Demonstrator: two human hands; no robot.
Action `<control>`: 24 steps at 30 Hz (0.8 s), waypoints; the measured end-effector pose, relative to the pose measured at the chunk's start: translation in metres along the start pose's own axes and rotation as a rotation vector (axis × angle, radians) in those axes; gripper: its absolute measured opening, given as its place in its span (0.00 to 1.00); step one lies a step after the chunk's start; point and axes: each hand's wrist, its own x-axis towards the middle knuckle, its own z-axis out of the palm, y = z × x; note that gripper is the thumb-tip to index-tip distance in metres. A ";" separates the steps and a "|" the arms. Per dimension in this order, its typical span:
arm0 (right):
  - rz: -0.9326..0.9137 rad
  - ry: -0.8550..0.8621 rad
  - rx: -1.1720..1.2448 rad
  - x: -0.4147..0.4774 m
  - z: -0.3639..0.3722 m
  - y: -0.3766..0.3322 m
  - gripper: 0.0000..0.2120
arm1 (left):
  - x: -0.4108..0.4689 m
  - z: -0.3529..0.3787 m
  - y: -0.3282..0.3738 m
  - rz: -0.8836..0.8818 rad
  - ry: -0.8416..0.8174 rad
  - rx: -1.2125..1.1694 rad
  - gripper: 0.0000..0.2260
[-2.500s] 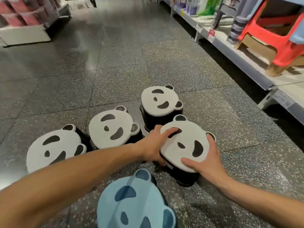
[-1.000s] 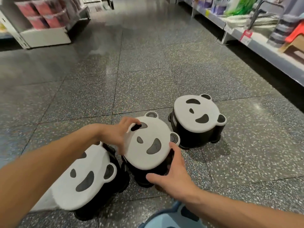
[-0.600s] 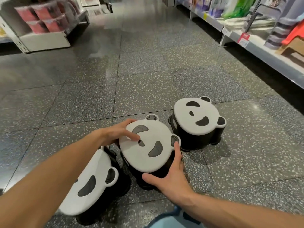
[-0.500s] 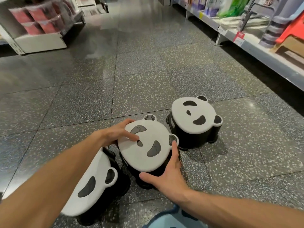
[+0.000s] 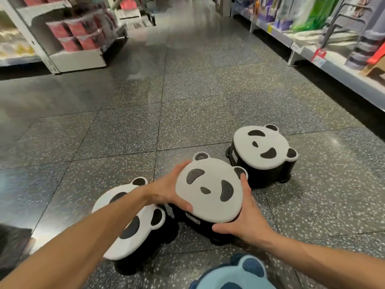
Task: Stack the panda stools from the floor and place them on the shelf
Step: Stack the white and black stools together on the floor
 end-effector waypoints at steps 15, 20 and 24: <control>-0.110 0.061 0.075 0.008 -0.005 0.024 0.74 | 0.000 0.005 -0.011 0.047 0.009 0.088 0.66; -0.158 0.092 0.147 0.009 -0.014 0.002 0.72 | -0.006 -0.008 0.003 0.076 0.060 0.069 0.64; -0.247 0.136 0.162 0.010 -0.020 -0.030 0.72 | -0.028 -0.030 0.044 0.116 0.103 0.127 0.64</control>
